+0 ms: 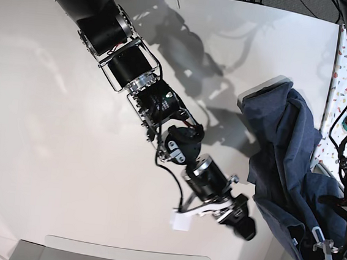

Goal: Layout the t-shirt on the table in an organized manner, then fold the t-shirt properly
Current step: 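Move the right gripper to the hanging t-shirt held by the left gripper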

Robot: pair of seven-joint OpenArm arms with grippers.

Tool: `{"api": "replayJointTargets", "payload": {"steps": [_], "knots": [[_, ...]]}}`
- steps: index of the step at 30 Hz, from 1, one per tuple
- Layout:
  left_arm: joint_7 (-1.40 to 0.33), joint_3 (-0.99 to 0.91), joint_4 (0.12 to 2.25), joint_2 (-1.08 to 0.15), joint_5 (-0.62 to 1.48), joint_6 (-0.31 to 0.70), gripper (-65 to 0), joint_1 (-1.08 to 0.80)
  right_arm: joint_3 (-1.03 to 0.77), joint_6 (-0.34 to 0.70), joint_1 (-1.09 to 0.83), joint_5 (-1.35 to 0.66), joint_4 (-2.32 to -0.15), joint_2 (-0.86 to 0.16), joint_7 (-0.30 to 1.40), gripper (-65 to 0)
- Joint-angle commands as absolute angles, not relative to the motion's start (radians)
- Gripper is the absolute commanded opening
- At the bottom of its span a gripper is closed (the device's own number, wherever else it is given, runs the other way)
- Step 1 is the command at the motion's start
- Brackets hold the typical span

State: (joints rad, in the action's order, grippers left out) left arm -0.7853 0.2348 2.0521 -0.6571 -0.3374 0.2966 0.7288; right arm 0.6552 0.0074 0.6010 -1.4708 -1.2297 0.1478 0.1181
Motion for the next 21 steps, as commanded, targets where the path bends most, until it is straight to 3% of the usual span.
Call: {"api": "replayJointTargets", "payload": {"steps": [1, 9, 21], "knots": [[-0.774, 0.225, 2.058, -0.67, -0.357, 0.278, -65.0, 0.756, 0.619, 0.021, 0.63, -1.484, -1.228, 0.157, 0.099, -38.5], [-0.773, 0.226, 2.052, -0.67, -0.357, 0.277, -65.0, 0.754, 0.466, 0.021, 0.616, -1.484, -1.202, 0.157, 0.099, -38.6], [-0.771, 0.226, 2.052, -0.674, -0.358, 0.277, -65.0, 0.754, 0.518, 0.008, 0.634, -1.484, -1.225, 0.157, 0.127, -38.6]]}}
